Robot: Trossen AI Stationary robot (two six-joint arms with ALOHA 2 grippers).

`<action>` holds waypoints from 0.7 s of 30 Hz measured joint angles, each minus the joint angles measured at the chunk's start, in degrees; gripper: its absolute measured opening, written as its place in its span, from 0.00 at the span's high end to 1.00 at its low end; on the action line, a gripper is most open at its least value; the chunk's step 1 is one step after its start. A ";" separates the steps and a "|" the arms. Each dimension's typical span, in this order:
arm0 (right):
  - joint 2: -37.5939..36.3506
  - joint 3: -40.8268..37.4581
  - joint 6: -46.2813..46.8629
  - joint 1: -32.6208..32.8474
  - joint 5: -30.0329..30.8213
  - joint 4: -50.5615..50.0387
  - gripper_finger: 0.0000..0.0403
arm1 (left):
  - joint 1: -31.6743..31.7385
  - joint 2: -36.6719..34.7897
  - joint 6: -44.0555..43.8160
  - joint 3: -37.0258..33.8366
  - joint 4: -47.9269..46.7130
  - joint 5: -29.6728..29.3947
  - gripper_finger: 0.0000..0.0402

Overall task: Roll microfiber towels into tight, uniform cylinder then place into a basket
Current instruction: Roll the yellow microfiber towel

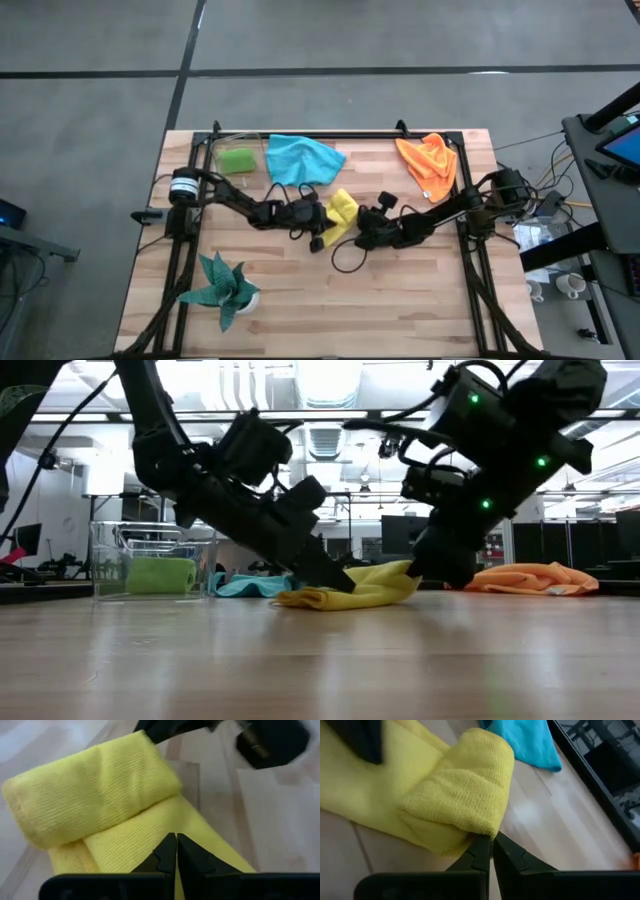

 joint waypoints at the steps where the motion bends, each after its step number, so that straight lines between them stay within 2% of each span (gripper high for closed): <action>1: 0.00 0.65 -0.89 0.20 -0.06 -0.78 0.98 | 0.05 0.57 0.00 0.50 0.06 -0.15 1.00; 7: 0.00 2.68 -7.52 1.67 -0.12 -2.31 0.98 | 0.30 3.45 0.00 2.22 0.41 -0.56 1.00; 16: 0.00 2.79 -18.16 4.90 -0.12 -1.25 0.98 | 0.41 3.53 -0.05 2.48 0.50 -0.83 1.00; 21: 0.04 4.21 -20.47 5.36 -0.16 -1.19 0.98 | 0.44 3.54 -0.12 2.48 1.08 -0.90 1.00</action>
